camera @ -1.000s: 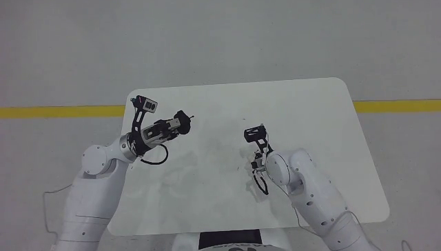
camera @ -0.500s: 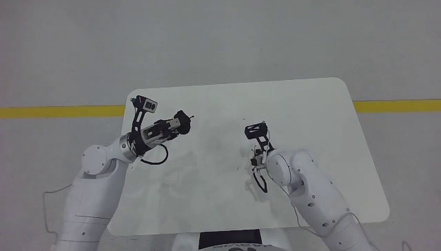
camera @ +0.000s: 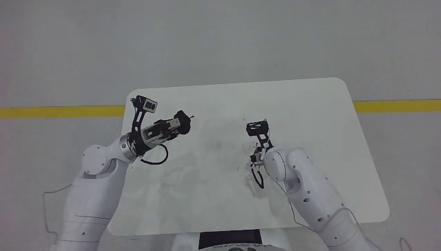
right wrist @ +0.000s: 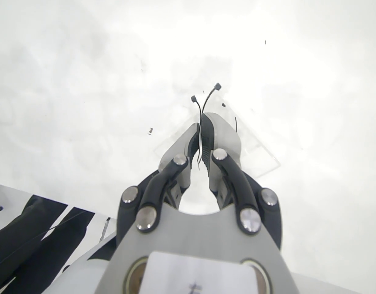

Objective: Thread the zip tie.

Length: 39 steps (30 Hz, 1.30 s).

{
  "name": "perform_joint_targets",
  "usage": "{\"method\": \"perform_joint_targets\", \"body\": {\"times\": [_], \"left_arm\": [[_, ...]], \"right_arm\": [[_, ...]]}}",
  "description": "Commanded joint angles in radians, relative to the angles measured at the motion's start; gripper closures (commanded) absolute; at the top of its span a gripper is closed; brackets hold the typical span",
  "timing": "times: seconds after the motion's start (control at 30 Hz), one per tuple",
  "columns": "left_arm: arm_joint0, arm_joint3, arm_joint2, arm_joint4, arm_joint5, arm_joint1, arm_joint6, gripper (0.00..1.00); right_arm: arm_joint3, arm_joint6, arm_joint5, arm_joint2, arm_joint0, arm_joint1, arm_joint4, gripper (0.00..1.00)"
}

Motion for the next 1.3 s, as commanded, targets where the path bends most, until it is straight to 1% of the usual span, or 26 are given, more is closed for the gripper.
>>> {"method": "perform_joint_targets", "body": {"times": [0.0, 0.1, 0.27, 0.3, 0.4, 0.43, 0.6, 0.8, 0.93, 1.1, 1.13, 1.27], "left_arm": [[0.000, 0.000, 0.000, 0.000, 0.000, 0.000, 0.000, 1.00], [0.000, 0.000, 0.000, 0.000, 0.000, 0.000, 0.000, 1.00], [0.000, 0.000, 0.000, 0.000, 0.000, 0.000, 0.000, 1.00], [0.000, 0.000, 0.000, 0.000, 0.000, 0.000, 0.000, 1.00], [0.000, 0.000, 0.000, 0.000, 0.000, 0.000, 0.000, 1.00], [0.000, 0.000, 0.000, 0.000, 0.000, 0.000, 0.000, 1.00], [0.000, 0.000, 0.000, 0.000, 0.000, 0.000, 0.000, 1.00], [0.000, 0.000, 0.000, 0.000, 0.000, 0.000, 0.000, 1.00], [0.000, 0.000, 0.000, 0.000, 0.000, 0.000, 0.000, 1.00], [0.000, 0.000, 0.000, 0.000, 0.000, 0.000, 0.000, 1.00], [0.000, 0.000, 0.000, 0.000, 0.000, 0.000, 0.000, 1.00], [0.000, 0.000, 0.000, 0.000, 0.000, 0.000, 0.000, 1.00]], "right_arm": [[-0.007, 0.004, 0.000, 0.002, -0.004, 0.000, -0.004, 0.69], [-0.020, 0.009, -0.006, 0.004, -0.012, 0.001, -0.011, 0.69], [-0.033, 0.018, -0.016, 0.010, -0.024, 0.003, -0.022, 0.75], [-0.035, 0.020, -0.018, 0.010, -0.025, 0.003, -0.023, 0.75], [-0.039, 0.022, -0.029, 0.011, -0.031, 0.004, -0.024, 0.81], [-0.040, 0.022, -0.030, 0.011, -0.033, 0.004, -0.025, 0.85], [-0.045, 0.015, -0.031, 0.016, -0.039, 0.004, -0.021, 0.90], [-0.033, 0.012, -0.038, 0.013, -0.036, 0.001, -0.010, 0.93], [-0.022, 0.007, -0.042, 0.009, -0.032, 0.000, -0.006, 0.92], [-0.008, -0.007, -0.028, 0.008, -0.027, -0.003, -0.007, 0.93], [-0.006, -0.009, -0.024, 0.008, -0.026, -0.003, -0.007, 0.91], [0.009, -0.022, -0.012, 0.005, -0.022, -0.006, -0.010, 0.90]]}}
